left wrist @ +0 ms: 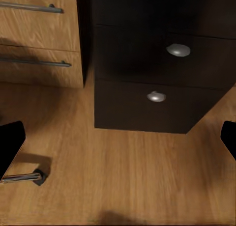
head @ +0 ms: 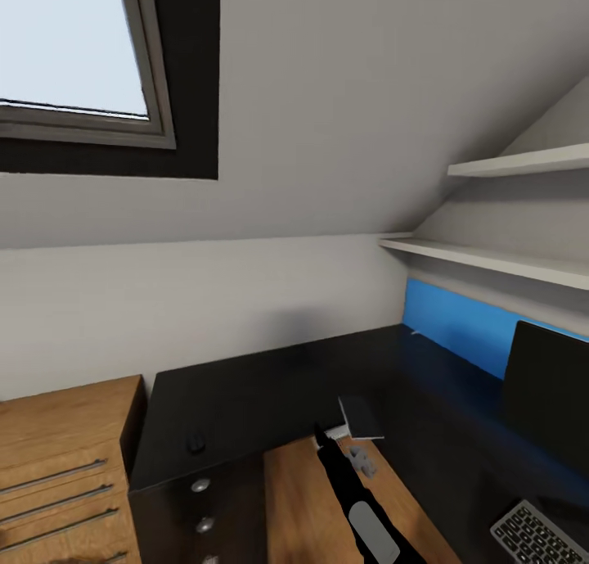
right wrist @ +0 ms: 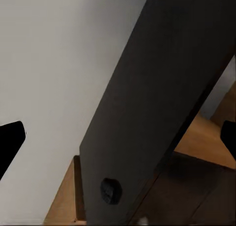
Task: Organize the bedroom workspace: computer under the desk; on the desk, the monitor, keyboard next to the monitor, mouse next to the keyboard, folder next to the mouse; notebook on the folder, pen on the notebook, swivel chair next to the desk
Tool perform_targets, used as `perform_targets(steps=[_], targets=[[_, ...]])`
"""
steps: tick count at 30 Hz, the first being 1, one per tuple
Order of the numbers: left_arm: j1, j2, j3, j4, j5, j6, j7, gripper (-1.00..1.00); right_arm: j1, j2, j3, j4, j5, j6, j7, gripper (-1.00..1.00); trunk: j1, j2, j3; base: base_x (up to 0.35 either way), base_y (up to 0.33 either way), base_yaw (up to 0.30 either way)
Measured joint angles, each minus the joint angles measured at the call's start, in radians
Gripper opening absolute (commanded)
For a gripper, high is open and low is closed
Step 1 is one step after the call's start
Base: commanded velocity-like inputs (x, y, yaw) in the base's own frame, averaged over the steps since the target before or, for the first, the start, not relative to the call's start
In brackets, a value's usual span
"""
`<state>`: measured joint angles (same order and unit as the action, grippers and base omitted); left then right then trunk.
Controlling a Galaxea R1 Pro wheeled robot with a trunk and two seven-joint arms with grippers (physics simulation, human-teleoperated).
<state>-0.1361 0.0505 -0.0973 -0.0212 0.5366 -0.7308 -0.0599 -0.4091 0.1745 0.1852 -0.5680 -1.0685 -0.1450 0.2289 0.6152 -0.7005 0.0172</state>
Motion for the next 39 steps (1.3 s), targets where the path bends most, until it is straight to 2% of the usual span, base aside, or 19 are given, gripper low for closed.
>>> perform_targets(steps=[6, 16, 25, 28, 32, 35, 39], targets=[[0.0, 0.0, 0.0, 0.0, 0.0, 0.0, 0.0, 1.0, 0.0, 0.0, 0.001, 0.008, 0.0, 0.0, 0.002, 1.0, 0.0, 0.0, -0.003, -0.231, 0.0, 0.252], [0.0, 0.001, 0.0, 0.0, 0.001, 0.0, 0.001, 1.0, 0.0, 0.0, 0.001, 0.011, 0.0, 0.0, 0.001, 1.0, -0.001, 0.0, -0.013, -0.034, 0.0, 0.209], [0.0, 0.001, 0.0, 0.0, 0.002, 0.0, 0.001, 1.0, 0.0, 0.0, -0.001, 0.03, 0.006, -0.001, 0.001, 1.0, -0.001, 0.0, -0.018, -0.002, 0.0, 0.068], [0.0, 0.001, 0.0, 0.0, 0.002, 0.0, 0.002, 1.0, 0.0, 0.0, 0.0, 0.087, 0.008, -0.003, 0.001, 1.0, -0.001, 0.0, -0.018, 0.0, 0.0, 0.01], [0.0, 0.0, 0.0, 0.0, 0.002, 0.0, 0.002, 1.0, 0.0, 0.0, 0.0, 0.213, 0.014, -0.026, 0.002, 1.0, -0.001, 0.0, -0.018, 0.0, 0.0, 0.004], [0.0, 0.001, 0.0, 0.0, 0.002, 0.0, 0.002, 1.0, 0.0, 0.0, 0.001, 0.245, 0.028, -0.043, 0.001, 1.0, -0.001, 0.0, -0.018, 0.0, 0.0, 0.001], [0.0, 0.001, 0.0, 0.0, 0.002, 0.0, 0.002, 1.0, 0.0, 0.0, 0.006, 0.281, 0.086, -0.09, 0.001, 1.0, -0.001, 0.0, -0.018, 0.0, 0.0, 0.0]])
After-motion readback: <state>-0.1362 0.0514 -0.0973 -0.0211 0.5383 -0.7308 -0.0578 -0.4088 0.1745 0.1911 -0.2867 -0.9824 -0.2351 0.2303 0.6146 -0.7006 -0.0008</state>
